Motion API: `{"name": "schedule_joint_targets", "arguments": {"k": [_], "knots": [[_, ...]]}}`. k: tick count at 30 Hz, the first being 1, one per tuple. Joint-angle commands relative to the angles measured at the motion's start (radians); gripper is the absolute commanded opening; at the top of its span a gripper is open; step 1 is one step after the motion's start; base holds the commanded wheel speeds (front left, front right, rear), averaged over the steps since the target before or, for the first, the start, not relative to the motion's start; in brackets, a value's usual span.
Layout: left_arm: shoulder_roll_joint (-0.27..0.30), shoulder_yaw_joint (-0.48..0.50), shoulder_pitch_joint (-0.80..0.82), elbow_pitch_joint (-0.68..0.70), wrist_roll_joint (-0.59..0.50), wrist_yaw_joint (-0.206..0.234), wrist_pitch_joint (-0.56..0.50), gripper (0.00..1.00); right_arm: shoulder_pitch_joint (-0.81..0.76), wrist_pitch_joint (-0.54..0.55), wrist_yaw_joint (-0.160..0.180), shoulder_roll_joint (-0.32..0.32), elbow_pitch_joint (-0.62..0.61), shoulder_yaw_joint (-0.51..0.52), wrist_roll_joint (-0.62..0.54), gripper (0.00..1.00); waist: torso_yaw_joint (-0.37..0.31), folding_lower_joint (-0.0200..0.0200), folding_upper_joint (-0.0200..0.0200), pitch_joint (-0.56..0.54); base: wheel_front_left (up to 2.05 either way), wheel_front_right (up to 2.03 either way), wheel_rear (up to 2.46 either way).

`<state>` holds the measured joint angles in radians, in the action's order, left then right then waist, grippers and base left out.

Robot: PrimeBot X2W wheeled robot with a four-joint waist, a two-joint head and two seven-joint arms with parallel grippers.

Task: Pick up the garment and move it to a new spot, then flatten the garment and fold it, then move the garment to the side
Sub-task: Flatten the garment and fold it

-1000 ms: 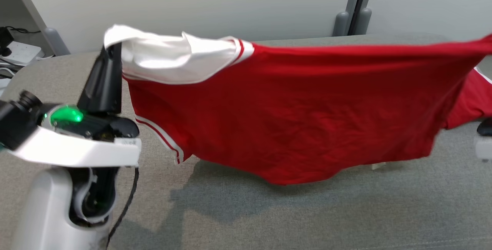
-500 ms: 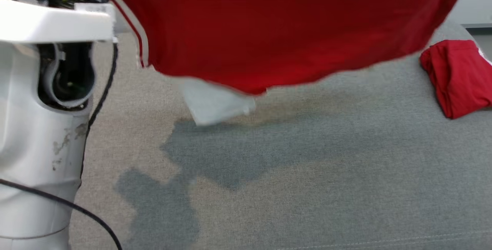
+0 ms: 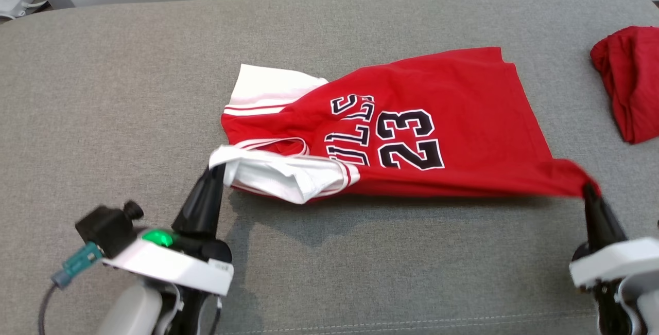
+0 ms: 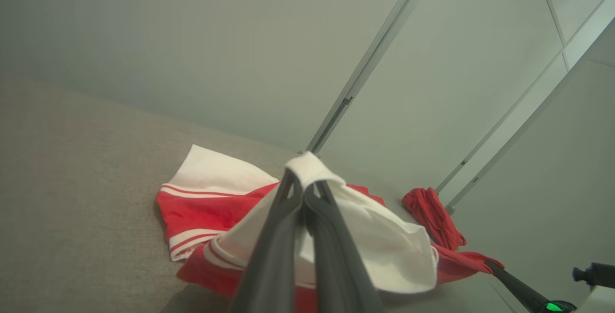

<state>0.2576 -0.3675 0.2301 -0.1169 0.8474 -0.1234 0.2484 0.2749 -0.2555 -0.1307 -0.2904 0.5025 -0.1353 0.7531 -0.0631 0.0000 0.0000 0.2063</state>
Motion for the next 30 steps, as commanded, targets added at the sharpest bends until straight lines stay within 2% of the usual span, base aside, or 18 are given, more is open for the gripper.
{"name": "schedule_joint_targets", "arguments": {"k": [1, 3, 4, 6, 7, 8, 12, 18, 22, 30], "knots": [[-0.003, 0.06, -0.008, 0.014, -0.024, -0.007, 0.013, 0.0, -0.022, -0.006, 0.0, -0.004, 0.017, 0.002, 0.005, 0.0, -0.002, 0.0, 0.0, 0.005, 0.0, 0.0, 0.0], [-0.021, 0.069, -0.044, 0.001, -0.065, -0.007, 0.013, 0.0, -0.039, -0.006, 0.0, 0.013, 0.062, 0.011, 0.007, 0.03, -0.003, 0.0, 0.0, 0.007, 0.0, 0.0, 0.0], [-0.029, 0.073, -0.057, -0.003, -0.084, -0.007, 0.013, 0.0, -0.043, -0.006, 0.0, 0.018, 0.08, 0.009, 0.003, 0.27, -0.004, 0.0, 0.0, 0.007, 0.0, 0.0, 0.0], [-0.05, 0.089, -0.079, -0.008, -0.101, -0.007, 0.013, 0.0, -0.049, -0.006, 0.0, 0.023, 0.104, 0.007, -0.012, 0.55, -0.004, 0.0, 0.0, 0.006, 0.0, 0.0, 0.0], [-0.057, 0.097, -0.088, -0.01, -0.11, -0.007, 0.013, 0.0, -0.051, -0.006, 0.0, 0.023, 0.112, 0.007, -0.022, 0.92, -0.004, 0.0, 0.0, 0.005, 0.0, 0.0, 0.0], [-0.062, 0.103, -0.095, -0.011, -0.12, -0.007, 0.013, 0.0, -0.055, -0.006, 0.0, 0.022, 0.118, 0.006, -0.035, 1.0, -0.004, 0.0, 0.0, 0.003, 0.0, 0.0, 0.0], [-0.075, 0.118, -0.106, -0.012, -0.146, -0.007, 0.013, 0.0, -0.072, -0.006, 0.0, 0.018, 0.113, 0.01, -0.074, 1.0, 0.0, 0.0, 0.0, -0.002, 0.0, 0.0, 0.0], [-0.097, 0.156, -0.112, -0.005, -0.185, -0.007, 0.013, 0.0, -0.14, -0.006, 0.0, 0.005, 0.031, 0.016, -0.163, 1.0, 0.012, 0.0, 0.0, -0.005, 0.0, 0.0, 0.0], [-0.107, 0.175, -0.112, 0.0, -0.189, -0.007, 0.013, 0.0, -0.185, -0.006, 0.0, 0.007, -0.038, -0.032, -0.167, 1.0, 0.015, 0.0, 0.0, -0.001, 0.0, 0.0, 0.0], [-0.113, 0.178, -0.104, 0.0, -0.194, -0.007, 0.013, 0.0, -0.151, -0.006, 0.0, 0.031, 0.023, -0.101, -0.144, 1.0, 0.02, 0.0, 0.0, 0.008, 0.0, 0.0, 0.0]]}}
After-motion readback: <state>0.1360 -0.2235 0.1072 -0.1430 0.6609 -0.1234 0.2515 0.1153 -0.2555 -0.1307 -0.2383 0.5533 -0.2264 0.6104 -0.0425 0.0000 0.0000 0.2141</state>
